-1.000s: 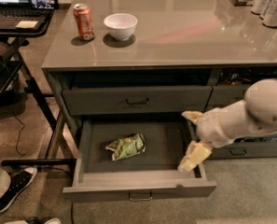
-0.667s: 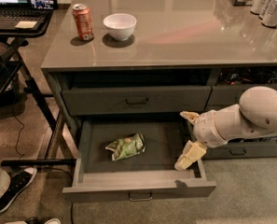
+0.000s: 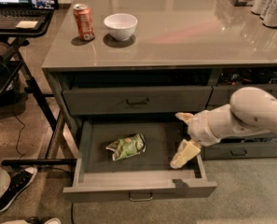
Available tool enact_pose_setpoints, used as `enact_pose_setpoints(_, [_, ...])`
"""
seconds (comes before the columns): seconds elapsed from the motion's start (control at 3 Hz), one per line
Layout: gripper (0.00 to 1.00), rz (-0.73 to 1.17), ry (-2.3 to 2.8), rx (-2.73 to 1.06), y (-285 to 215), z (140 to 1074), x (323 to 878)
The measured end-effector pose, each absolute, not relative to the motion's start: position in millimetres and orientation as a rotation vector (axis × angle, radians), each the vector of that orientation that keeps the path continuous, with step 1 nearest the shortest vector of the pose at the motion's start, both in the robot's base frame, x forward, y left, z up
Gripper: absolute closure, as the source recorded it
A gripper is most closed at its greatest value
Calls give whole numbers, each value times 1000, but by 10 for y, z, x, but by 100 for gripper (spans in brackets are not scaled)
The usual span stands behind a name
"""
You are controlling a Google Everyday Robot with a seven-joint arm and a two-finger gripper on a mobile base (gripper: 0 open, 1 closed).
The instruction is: Pick green jalapeno chip bag from middle drawer and place on counter
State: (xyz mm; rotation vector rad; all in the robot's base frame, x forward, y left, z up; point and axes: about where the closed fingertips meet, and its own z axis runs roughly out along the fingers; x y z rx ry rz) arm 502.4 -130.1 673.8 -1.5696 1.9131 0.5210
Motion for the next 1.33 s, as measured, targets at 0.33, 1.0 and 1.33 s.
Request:
enact_pose_setpoints(0.33, [0, 550, 1901, -1572, -1076, 6292, 5281])
enact_pose_setpoints(1.0, [0, 595, 1802, -1492, -573, 5319, 5950])
enact_pose_setpoints(1.33, [0, 636, 1742, -1483, -235, 4908, 6197])
